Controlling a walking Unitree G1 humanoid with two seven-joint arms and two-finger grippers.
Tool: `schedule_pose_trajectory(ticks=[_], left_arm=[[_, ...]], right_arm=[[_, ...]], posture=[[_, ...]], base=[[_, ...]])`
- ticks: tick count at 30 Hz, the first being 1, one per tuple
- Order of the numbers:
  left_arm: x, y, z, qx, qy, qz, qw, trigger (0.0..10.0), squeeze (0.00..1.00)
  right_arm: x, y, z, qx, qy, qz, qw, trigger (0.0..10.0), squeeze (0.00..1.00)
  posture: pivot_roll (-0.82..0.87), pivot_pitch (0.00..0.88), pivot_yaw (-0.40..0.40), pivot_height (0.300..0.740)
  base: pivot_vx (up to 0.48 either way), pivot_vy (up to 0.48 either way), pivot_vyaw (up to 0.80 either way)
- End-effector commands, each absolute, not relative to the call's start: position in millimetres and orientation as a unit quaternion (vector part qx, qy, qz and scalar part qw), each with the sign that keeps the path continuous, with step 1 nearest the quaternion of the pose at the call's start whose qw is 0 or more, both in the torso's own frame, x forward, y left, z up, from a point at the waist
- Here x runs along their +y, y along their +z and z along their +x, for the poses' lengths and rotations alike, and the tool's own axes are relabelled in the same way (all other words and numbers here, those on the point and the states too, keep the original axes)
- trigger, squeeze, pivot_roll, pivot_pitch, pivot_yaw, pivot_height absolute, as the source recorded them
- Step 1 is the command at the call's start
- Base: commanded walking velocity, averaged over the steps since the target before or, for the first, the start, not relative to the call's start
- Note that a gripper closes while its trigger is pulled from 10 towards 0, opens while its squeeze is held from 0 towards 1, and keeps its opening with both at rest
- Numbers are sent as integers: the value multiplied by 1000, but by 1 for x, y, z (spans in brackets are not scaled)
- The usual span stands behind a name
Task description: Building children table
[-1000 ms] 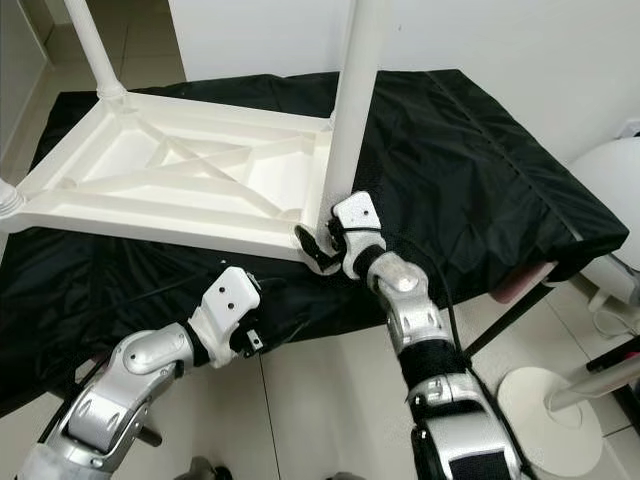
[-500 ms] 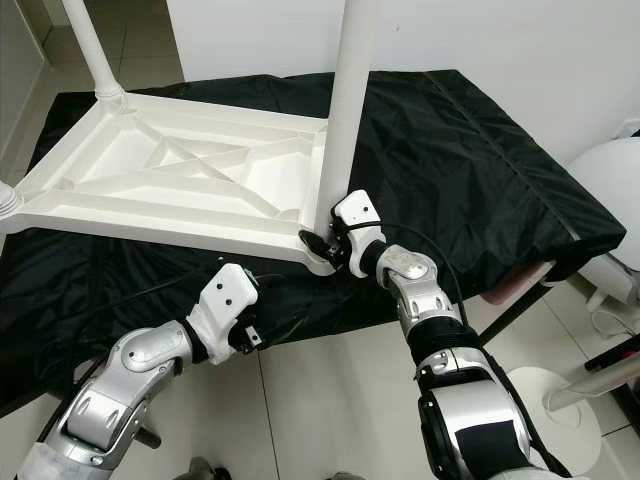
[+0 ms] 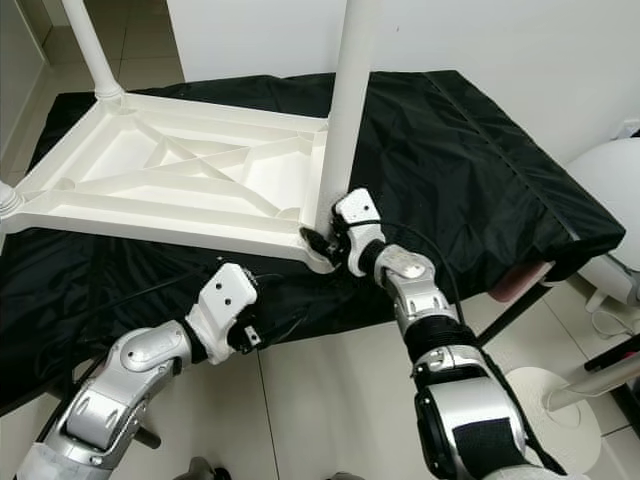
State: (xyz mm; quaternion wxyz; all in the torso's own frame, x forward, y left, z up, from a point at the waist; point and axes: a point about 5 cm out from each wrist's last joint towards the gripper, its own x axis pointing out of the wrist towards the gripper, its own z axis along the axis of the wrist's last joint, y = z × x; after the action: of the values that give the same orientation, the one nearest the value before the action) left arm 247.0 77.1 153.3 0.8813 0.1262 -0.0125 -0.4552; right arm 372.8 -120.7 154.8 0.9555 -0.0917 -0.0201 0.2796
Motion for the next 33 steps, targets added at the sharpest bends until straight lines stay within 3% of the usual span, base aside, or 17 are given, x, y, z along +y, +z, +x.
schedule_pose_trajectory(ticks=[1, 8, 16, 24, 25, 26, 27, 28, 33], left_arm=[[77, 150, 246, -9, -443, 131, 887, 10000, 0], [75, 150, 245, -9, -445, 130, 886, 10000, 0], [72, 149, 244, -10, -448, 127, 885, 10000, 0], [71, 150, 246, -16, -443, 129, 887, 10000, 0], [71, 150, 246, -16, -442, 129, 887, 10000, 0], [71, 150, 246, -16, -442, 129, 888, 10000, 0], [71, 150, 246, -16, -442, 129, 888, 10000, 0], [71, 150, 246, -16, -442, 129, 888, 10000, 0], [72, 148, 246, -13, -443, 134, 886, 10000, 0]], right_arm=[[-125, 151, 373, -9, 227, -91, 970, 10000, 0], [-120, 142, 370, 7, 95, -49, 994, 10000, 0], [-102, 147, 363, -11, -85, -37, 996, 10000, 0], [-100, 154, 366, -28, -55, -50, 997, 10000, 0], [-100, 155, 365, -33, -41, -35, 998, 10000, 35], [-101, 156, 364, -39, -26, -17, 999, 10000, 894], [-101, 156, 364, -39, -26, -17, 999, 10000, 894], [-101, 159, 363, -51, -13, -1, 999, 10000, 1000], [-109, 158, 360, -55, -26, 16, 998, 10000, 1000]], posture=[[-24, 68, -36, 740], [-27, 61, -39, 740], [-29, 58, -42, 740], [-29, 48, -49, 740], [-28, 44, -50, 740], [-28, 44, -50, 740], [-28, 44, -50, 740], [-27, 42, -51, 740], [-30, 38, -48, 740]], base=[[0, 0, 0], [0, 0, 0], [0, 0, 0], [0, 0, 0], [0, 0, 0], [0, 0, 0], [0, 0, 0], [0, 0, 0], [0, 0, 0]])
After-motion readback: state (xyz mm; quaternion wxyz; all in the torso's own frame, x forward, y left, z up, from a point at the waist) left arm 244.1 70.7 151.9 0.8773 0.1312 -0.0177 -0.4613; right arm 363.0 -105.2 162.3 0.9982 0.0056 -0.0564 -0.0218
